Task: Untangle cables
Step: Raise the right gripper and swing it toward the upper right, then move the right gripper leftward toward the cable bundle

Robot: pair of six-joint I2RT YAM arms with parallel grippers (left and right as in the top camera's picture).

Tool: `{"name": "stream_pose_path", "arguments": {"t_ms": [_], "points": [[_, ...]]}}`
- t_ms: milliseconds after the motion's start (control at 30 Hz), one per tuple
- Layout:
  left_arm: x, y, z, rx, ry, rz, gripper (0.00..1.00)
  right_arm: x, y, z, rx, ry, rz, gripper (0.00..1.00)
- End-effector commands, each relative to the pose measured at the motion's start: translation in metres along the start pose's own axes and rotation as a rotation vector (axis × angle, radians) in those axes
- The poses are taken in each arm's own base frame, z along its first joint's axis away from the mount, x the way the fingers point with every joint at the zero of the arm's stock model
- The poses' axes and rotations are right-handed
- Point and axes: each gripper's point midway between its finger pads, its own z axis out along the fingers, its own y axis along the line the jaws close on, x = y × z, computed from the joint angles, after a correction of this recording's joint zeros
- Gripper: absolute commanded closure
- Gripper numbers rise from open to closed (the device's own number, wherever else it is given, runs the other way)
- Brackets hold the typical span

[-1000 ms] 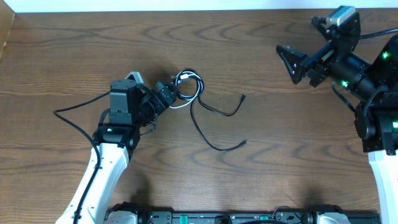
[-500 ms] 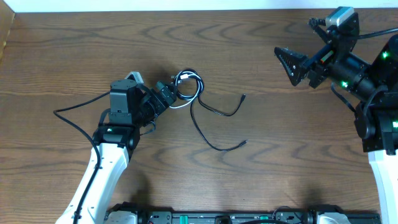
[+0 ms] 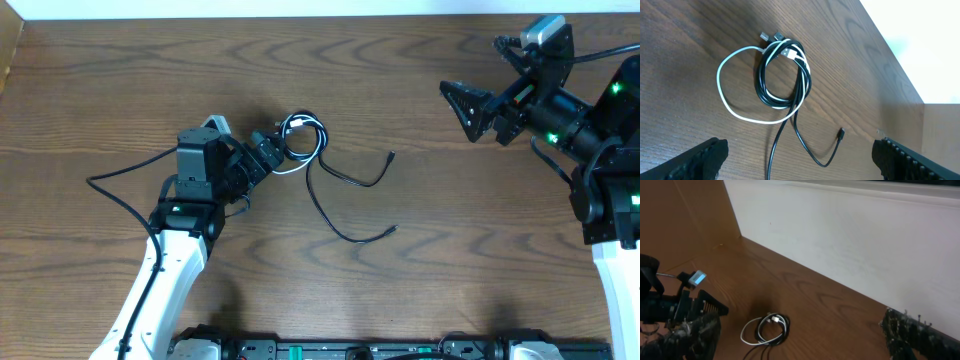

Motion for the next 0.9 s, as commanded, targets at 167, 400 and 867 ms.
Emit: {"name": "stream_pose_path", "arguments": {"t_ms": [167, 400, 867], "points": [[-0.001, -0.003, -0.001, 0.008, 0.001, 0.011, 0.02, -0.004, 0.008, -0.001, -0.052, -0.008, 0.015, 0.01], [-0.001, -0.003, -0.001, 0.008, 0.001, 0.011, 0.02, -0.004, 0.012, -0.001, -0.070, -0.009, 0.020, 0.01], [-0.001, -0.003, -0.001, 0.008, 0.001, 0.011, 0.02, -0.005, 0.017, -0.002, -0.101, -0.011, 0.019, 0.01]]}}
